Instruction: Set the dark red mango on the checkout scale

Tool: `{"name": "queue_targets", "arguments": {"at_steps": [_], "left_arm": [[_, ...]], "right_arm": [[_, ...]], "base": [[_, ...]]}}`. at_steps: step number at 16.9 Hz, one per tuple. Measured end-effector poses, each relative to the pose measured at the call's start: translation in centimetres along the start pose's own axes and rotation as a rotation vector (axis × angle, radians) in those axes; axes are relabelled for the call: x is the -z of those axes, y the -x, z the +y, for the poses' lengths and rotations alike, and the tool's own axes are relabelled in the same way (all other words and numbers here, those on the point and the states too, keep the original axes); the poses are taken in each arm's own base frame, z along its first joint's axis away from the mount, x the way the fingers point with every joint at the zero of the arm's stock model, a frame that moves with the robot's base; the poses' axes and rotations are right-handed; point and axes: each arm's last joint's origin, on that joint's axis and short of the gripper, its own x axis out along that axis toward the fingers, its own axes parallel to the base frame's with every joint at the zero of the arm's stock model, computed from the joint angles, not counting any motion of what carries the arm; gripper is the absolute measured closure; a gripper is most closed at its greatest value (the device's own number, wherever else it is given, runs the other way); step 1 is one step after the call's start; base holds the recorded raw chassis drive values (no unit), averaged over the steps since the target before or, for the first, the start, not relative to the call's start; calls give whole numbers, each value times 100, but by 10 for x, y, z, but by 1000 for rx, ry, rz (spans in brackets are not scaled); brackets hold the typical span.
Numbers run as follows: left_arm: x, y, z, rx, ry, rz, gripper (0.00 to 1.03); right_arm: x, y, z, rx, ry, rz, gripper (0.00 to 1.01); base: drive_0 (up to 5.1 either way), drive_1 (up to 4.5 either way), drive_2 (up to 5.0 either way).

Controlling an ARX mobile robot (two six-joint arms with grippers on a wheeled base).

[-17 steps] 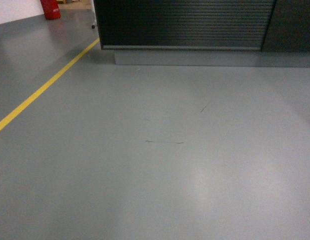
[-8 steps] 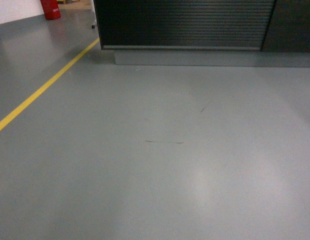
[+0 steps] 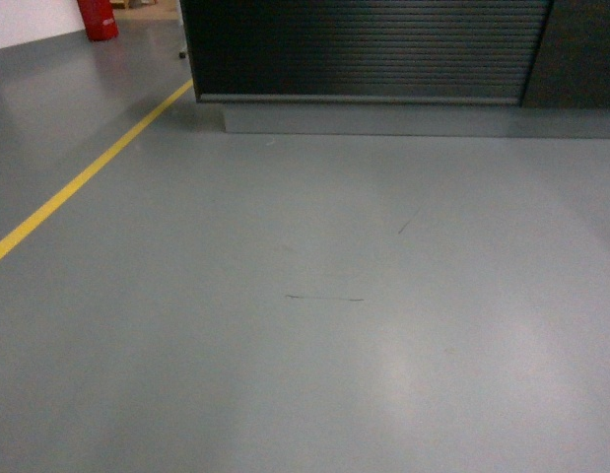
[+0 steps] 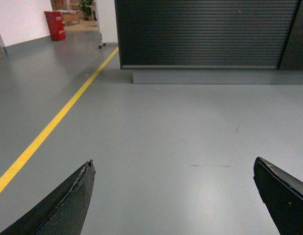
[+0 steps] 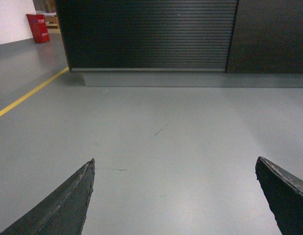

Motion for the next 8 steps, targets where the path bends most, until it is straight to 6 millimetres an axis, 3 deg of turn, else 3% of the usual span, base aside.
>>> {"name": "queue_targets", "arguments": {"at_steps": [8], "left_arm": [[0, 0, 0, 0, 0, -1, 5]], "right_arm": [[0, 0, 0, 1, 0, 2, 3]], "base": [[-2, 422, -427]]}}
